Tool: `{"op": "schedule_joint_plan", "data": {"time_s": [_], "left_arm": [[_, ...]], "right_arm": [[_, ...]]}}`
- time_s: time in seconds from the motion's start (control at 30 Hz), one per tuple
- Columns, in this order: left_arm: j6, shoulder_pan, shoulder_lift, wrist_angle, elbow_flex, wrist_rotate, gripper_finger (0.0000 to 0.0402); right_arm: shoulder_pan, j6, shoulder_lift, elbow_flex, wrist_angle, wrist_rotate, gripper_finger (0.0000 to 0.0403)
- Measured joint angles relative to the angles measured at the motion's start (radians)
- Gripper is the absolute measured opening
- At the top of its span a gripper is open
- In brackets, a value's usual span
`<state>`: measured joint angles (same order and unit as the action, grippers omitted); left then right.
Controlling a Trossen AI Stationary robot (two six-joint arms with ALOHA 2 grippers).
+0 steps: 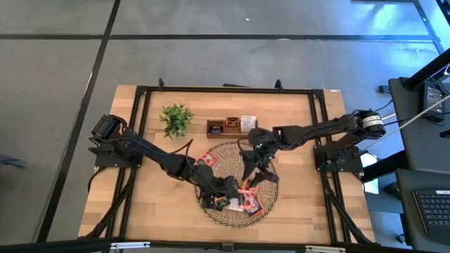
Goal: Pick & Place Tea
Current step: Put the orange and black tea bag into the middle section of the wooden organizer
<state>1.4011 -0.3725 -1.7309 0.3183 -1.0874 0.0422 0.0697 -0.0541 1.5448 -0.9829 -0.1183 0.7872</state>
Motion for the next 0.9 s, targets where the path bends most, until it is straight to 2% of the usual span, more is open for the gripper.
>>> {"op": "schedule_joint_plan", "data": {"time_s": [0.23,0.4,0.53,0.9], "left_arm": [[0.053,0.0,0.0,0.0,0.0,0.05,0.0003],[0.063,0.001,0.0,0.001,0.0,0.051,0.0003],[0.064,0.001,0.0,-0.004,0.0,0.066,0.0003],[0.061,0.002,0.0,-0.007,0.0,0.073,0.0003]], "right_arm": [[0.014,-0.095,0.021,0.0,0.043,0.014,0.0198],[0.014,-0.15,0.04,0.0,0.053,0.054,0.0198],[0.015,-0.155,0.047,0.0,0.066,0.113,0.0198],[0.026,-0.184,0.065,-0.001,0.105,0.116,0.0191]]}}
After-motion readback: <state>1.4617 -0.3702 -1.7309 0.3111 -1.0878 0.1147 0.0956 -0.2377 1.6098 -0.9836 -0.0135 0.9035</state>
